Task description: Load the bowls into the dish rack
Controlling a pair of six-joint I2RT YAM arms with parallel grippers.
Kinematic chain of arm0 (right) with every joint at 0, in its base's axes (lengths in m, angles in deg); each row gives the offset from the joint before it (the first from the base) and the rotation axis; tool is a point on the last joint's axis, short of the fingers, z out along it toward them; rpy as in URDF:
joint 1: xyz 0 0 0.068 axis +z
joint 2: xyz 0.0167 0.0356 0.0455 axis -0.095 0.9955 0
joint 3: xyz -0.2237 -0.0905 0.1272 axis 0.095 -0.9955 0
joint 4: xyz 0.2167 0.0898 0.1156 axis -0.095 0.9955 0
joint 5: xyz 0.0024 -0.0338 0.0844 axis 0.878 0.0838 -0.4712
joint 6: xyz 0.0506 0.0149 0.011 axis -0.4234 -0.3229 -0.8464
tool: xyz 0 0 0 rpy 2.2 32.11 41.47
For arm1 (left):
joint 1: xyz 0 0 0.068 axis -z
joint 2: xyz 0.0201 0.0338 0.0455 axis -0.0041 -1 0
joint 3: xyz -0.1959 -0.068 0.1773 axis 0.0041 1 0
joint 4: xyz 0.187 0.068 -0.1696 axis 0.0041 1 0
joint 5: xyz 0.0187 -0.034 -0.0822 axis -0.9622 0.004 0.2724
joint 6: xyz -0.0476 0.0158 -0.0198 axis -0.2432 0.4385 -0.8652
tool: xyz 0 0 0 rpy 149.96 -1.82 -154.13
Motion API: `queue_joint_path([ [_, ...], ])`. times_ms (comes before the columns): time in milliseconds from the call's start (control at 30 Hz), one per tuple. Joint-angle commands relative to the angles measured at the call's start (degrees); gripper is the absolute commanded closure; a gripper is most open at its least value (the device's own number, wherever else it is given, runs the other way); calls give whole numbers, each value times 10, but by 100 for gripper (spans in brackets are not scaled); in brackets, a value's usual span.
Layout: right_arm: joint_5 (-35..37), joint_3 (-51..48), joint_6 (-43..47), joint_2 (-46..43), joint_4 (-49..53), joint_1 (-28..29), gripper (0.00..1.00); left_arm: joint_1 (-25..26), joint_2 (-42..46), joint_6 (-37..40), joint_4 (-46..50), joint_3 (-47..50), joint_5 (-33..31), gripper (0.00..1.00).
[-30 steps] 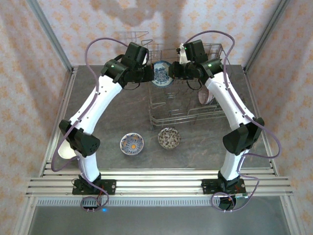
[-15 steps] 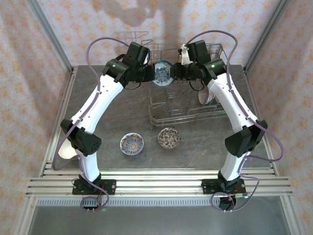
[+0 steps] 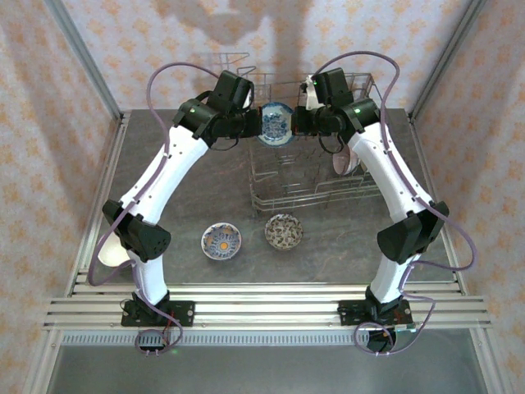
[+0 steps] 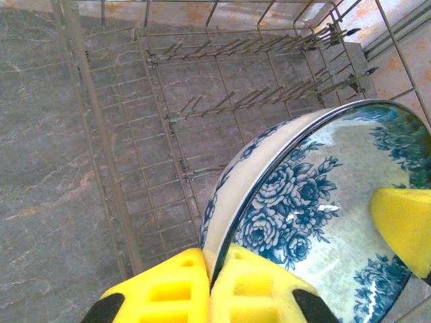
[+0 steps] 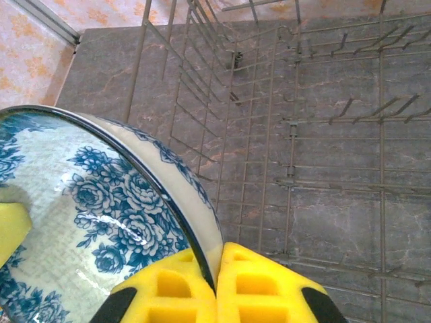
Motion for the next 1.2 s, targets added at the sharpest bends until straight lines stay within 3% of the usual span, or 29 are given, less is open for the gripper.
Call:
queue_joint_path([
  [0, 48, 14, -18, -28, 6, 4, 100, 10, -8, -5, -28, -23, 26, 97],
  [67, 81, 6, -29, -37, 5, 3, 100, 11, -10, -5, -25, -22, 24, 89],
  [267, 130, -53, -63, -78, -21, -14, 100, 12, -12, -10, -40, -20, 30, 48],
  [433, 169, -66, -68, -77, -1, -22, 100, 14, -8, -16, -52, -23, 22, 35],
  [633, 330, -88, -97, -79, 25, -36, 100, -1, 40, -5, -46, 23, -32, 32],
  [967, 636, -179, -105, -97, -1, -35, 100, -79, 153, -39, -105, 313, -10, 33],
  [1167, 686, -150, -91, -50, 51, -34, 100, -80, 162, -58, -138, 399, -14, 33],
])
